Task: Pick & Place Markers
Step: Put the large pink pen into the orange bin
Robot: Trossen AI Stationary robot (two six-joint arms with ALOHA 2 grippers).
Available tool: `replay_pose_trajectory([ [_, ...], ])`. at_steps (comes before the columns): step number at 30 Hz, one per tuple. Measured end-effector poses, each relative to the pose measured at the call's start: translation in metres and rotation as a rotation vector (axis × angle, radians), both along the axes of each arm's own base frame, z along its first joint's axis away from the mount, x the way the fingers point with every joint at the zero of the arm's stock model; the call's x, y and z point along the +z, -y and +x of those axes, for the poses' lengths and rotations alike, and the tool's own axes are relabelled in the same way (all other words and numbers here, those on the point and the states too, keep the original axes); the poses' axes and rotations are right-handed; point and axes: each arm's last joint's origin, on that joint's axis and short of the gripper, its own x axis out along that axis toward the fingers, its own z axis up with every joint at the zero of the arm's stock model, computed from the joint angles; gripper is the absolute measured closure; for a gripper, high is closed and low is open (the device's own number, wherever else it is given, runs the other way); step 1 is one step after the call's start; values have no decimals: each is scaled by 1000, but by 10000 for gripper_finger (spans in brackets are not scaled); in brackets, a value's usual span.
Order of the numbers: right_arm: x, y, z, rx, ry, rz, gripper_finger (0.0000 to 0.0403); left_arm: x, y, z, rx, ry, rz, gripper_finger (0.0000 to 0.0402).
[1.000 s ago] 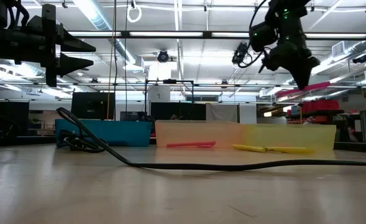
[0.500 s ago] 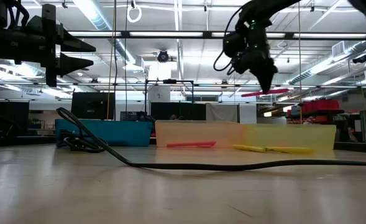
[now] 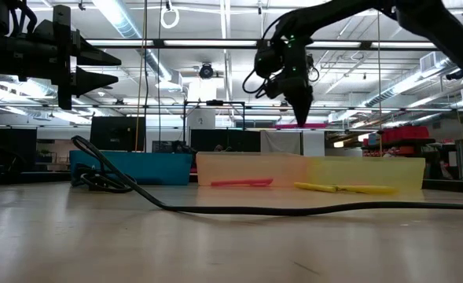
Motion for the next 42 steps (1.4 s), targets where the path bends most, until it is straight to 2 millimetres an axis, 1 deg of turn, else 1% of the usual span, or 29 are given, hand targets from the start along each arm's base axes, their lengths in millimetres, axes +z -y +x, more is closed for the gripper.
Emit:
replay_pose_trajectory([
  [7, -12, -1, 24, 125, 27, -22, 390, 0, 0, 0, 0, 0, 0, 202],
  [13, -11, -7, 40, 234, 101, -84, 390, 0, 0, 0, 0, 1, 0, 202],
  [17, -13, -8, 46, 276, 128, -105, 390, 0, 0, 0, 0, 0, 0, 202],
  [19, -18, -7, 51, 294, 130, -110, 390, 0, 0, 0, -1, 0, 0, 202],
  [26, -45, -5, 64, 330, 97, -81, 390, 0, 0, 0, 0, 0, 0, 202],
  [33, -67, -8, 79, 419, 92, -77, 390, 0, 0, 0, 0, 0, 0, 202],
  [42, -92, -6, 88, 436, 83, -61, 390, 0, 0, 0, 0, 0, 0, 202],
])
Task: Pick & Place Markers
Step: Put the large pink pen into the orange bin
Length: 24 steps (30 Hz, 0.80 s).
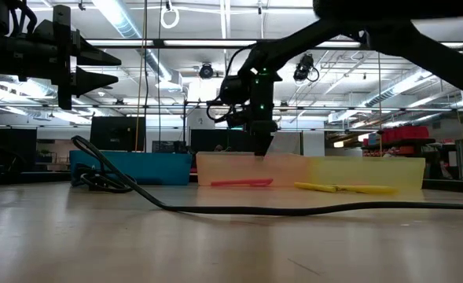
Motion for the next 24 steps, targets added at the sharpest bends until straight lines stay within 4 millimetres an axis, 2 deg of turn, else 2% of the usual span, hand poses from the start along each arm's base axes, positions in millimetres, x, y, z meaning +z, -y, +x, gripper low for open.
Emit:
replay_pose_trajectory([
  [13, -33, -6, 10, -11, -24, 92, 388, 0, 0, 0, 0, 1, -1, 202],
  [16, -34, -6, 10, -48, -21, 97, 368, 0, 0, 0, 0, 0, 0, 202],
  [24, -34, -7, 7, -92, -52, 115, 284, 0, 0, 0, 0, 0, 0, 202],
])
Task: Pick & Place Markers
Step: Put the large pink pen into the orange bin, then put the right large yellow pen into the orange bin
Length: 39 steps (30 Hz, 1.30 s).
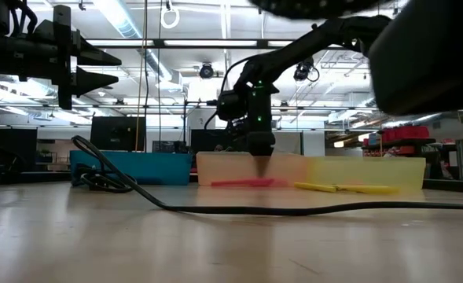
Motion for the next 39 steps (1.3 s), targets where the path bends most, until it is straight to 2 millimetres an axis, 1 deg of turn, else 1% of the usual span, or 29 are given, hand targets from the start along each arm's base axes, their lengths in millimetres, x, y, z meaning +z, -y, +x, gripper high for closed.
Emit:
replay_pose_trajectory([
  [4, 0, -1, -2, -26, -12, 22, 254, 0, 0, 0, 0, 0, 0, 202],
  [8, 1, -7, -4, -24, -30, 84, 239, 0, 0, 0, 0, 0, 0, 202],
  [15, 1, -15, 1, -26, -26, 97, 239, 0, 0, 0, 0, 0, 0, 202],
  [18, 1, -14, 0, -30, -43, 59, 241, 0, 0, 0, 0, 0, 0, 202],
  [20, 4, -13, -1, -30, -56, 18, 241, 0, 0, 0, 0, 0, 0, 202],
  [25, 21, -10, -5, -26, -44, -62, 241, 0, 0, 0, 0, 0, 0, 202],
  [27, 32, -10, -6, -44, -20, -79, 241, 0, 0, 0, 0, 0, 0, 202],
  [31, 59, -13, -11, -163, 48, -106, 241, 0, 0, 0, 0, 0, 0, 202],
  [39, 93, -18, -22, -422, 119, -101, 241, 0, 0, 0, 0, -1, 0, 202],
])
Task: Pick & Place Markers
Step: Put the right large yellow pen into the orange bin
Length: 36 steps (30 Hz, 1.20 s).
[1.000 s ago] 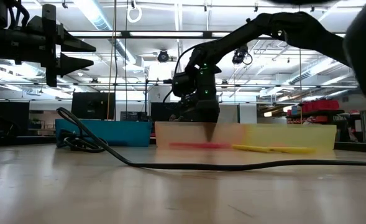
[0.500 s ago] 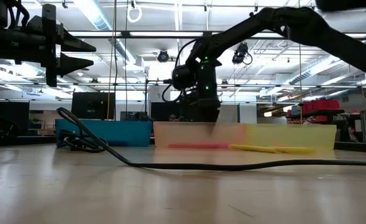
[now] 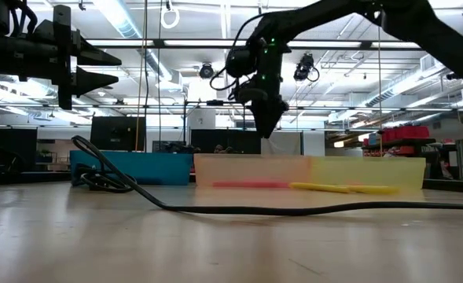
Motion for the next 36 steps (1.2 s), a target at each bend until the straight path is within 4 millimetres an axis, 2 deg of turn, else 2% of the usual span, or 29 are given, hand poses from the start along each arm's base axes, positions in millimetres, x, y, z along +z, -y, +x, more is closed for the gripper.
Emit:
replay_pose_trajectory([
  [5, 17, -4, -7, -141, 33, 7, 241, 0, 0, 0, 0, 0, 0, 202],
  [10, 17, -5, -10, -301, 36, 31, 241, 0, 0, 0, 0, 1, 0, 202],
  [15, 17, -6, -10, -301, 32, 41, 241, 0, 0, 0, 0, 0, 0, 202],
  [19, 17, -15, -14, -278, 16, 45, 241, 0, 0, 0, 0, 1, 0, 202],
  [27, 19, -43, -49, -294, 68, 45, 241, 0, 0, 0, 0, 0, 0, 202],
  [36, 3, -78, -92, -316, 37, 117, 241, 0, 0, 0, 0, 1, 0, 202],
])
